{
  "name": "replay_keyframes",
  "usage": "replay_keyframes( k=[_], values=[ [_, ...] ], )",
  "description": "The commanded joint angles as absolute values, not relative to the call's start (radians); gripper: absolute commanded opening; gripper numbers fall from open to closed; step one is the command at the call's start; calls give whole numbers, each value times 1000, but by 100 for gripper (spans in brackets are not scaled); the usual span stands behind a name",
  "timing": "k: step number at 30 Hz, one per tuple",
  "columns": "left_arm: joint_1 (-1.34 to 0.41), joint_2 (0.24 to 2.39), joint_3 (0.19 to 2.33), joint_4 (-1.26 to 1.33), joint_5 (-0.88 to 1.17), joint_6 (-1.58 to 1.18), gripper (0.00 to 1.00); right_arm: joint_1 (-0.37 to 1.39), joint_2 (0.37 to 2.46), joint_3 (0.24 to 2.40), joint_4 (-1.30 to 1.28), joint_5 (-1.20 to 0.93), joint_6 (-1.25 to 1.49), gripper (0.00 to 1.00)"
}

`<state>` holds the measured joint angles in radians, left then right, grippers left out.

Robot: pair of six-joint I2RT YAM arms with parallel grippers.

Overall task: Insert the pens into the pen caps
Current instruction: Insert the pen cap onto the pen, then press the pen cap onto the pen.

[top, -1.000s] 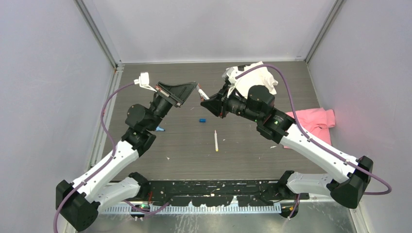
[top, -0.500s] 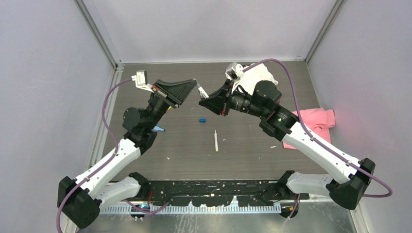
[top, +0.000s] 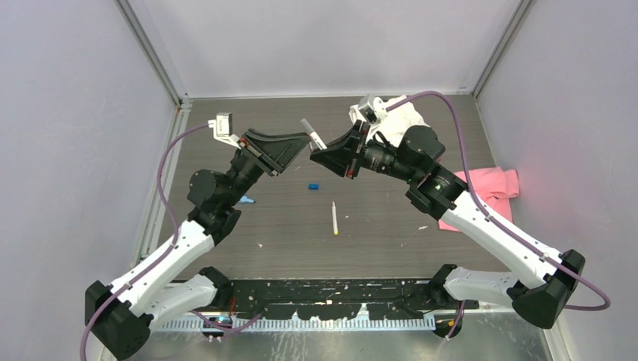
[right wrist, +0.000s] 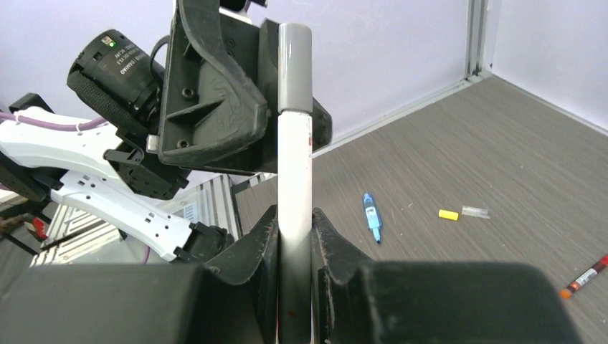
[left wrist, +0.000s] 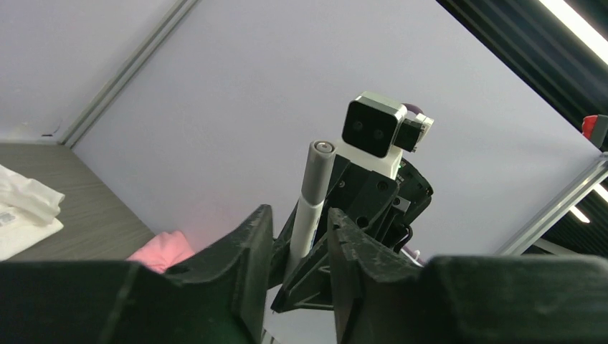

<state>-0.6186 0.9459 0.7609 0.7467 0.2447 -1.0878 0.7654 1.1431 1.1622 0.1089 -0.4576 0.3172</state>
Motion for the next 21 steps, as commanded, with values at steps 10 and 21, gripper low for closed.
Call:
replay_keyframes(
  k=[10, 21],
  values=[
    [-617, 813, 759, 597, 228, -945, 75, 749, 1075, 1111, 199, -464, 334, 1],
    [-562, 922, 927, 616, 409, -912, 86, 737, 1046, 1073, 206, -564, 330, 1]
  ],
)
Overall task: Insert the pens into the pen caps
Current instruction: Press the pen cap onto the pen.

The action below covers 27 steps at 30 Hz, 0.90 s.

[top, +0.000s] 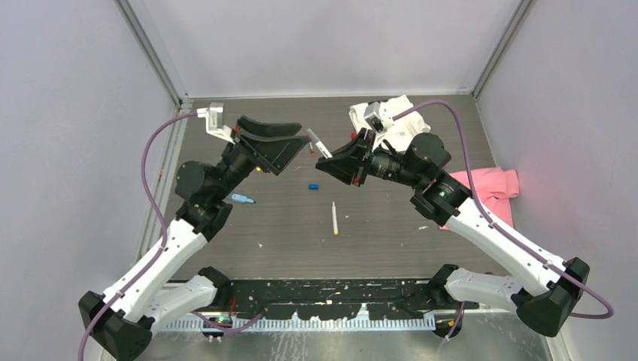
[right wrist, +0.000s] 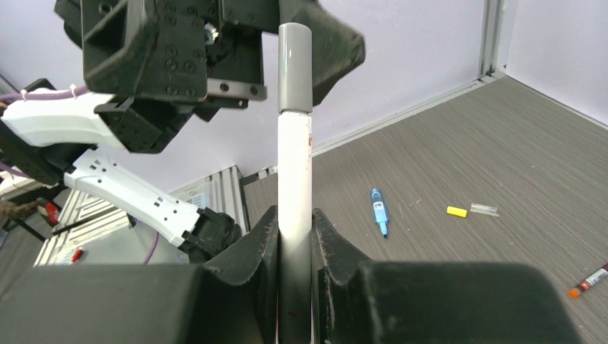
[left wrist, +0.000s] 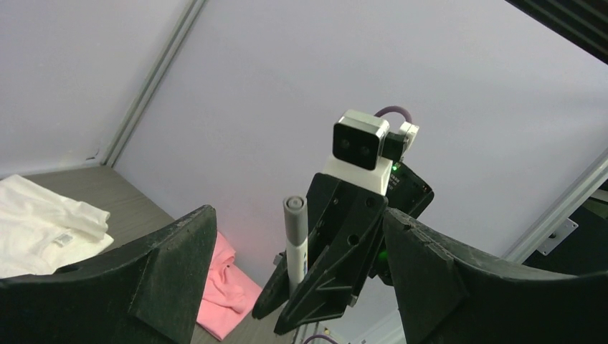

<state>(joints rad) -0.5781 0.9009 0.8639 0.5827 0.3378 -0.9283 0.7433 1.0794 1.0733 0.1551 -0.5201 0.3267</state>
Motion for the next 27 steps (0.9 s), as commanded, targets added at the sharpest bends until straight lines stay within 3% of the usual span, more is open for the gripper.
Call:
replay_keyframes(
  k=[1, 14, 27],
  values=[
    [-559, 931, 938, 624, 416, -918, 86, 737, 1043, 1070, 206, -568, 329, 1],
    [-555, 1061, 996, 769, 466, -1032, 60, 734, 1041, 1058, 209, -574, 340, 1],
    [-555, 1083, 987, 812, 480, -1069, 48, 734, 1064, 1073, 208, -562, 357, 1]
  ],
)
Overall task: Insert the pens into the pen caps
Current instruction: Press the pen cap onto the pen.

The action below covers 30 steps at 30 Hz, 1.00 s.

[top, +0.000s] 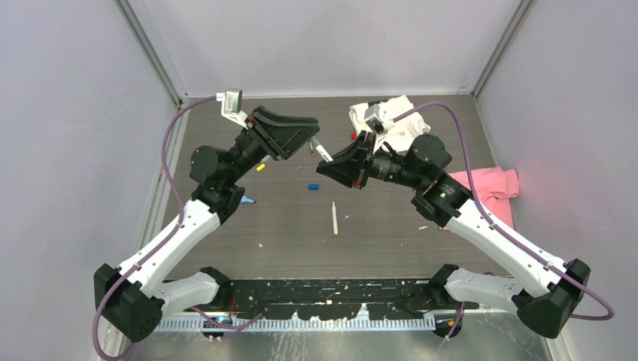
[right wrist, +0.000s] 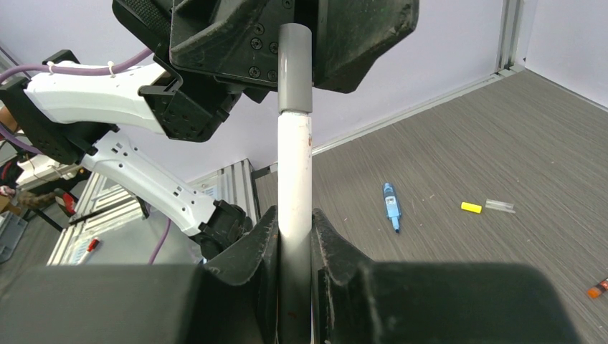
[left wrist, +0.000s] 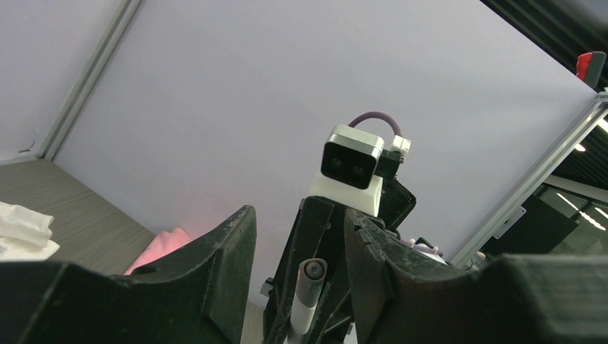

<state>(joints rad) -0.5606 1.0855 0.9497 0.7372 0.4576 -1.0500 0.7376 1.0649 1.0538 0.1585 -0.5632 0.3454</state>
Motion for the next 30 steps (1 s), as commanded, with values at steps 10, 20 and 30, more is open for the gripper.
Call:
replay_keyframes(
  k=[10, 20, 30],
  values=[
    [-555, 1105, 983, 848, 504, -1093, 36, 729, 1079, 1086, 209, -558, 366, 1],
    [-555, 1126, 984, 858, 536, -1109, 7, 724, 1085, 1092, 212, -558, 371, 1],
    [-582, 1136, 943, 851, 595, -1104, 1, 701, 1089, 1100, 229, -557, 385, 1]
  ],
)
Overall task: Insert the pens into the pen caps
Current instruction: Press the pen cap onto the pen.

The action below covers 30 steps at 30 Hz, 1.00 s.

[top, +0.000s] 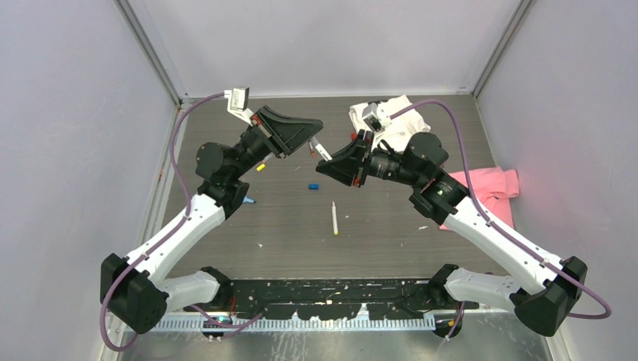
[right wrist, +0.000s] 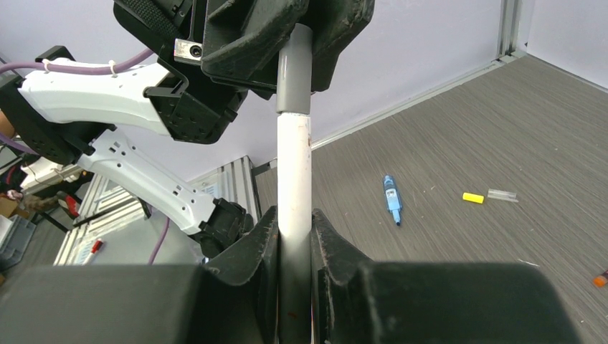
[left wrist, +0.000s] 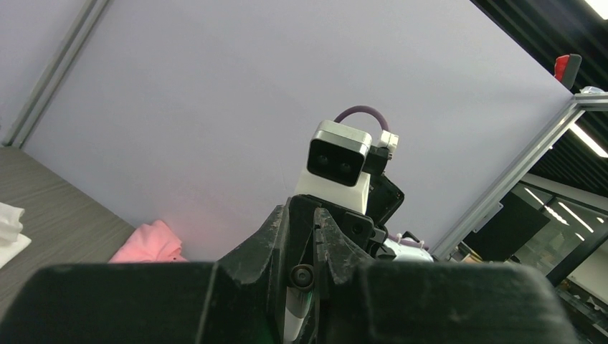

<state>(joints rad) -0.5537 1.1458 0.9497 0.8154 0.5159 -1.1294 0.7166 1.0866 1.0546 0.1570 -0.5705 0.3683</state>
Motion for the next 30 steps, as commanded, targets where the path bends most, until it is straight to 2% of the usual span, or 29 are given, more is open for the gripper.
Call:
replay_keyframes(
  k=[1, 10, 17, 24, 27, 30],
  values=[
    [-591, 1132, 934, 840, 591, -1087, 1, 700, 1092, 1104, 233, -559, 389, 1],
    [-706, 1142, 871, 732, 612, -924, 1, 667, 1171, 1192, 284, -611, 436, 1],
    [-718, 1118, 786, 640, 612, -914, 1, 583, 1212, 1262, 311, -657, 439, 1],
    [-733, 1075, 738, 557, 430, -862, 1, 557, 1251, 1312, 308, -652, 451, 0],
    [-769, 1071, 707, 619, 328, -846, 1, 558, 1267, 1326, 317, -650, 462, 1],
    [-793, 1106, 686, 727, 310, -889, 0, 561, 1280, 1338, 324, -658, 467, 1]
  ],
)
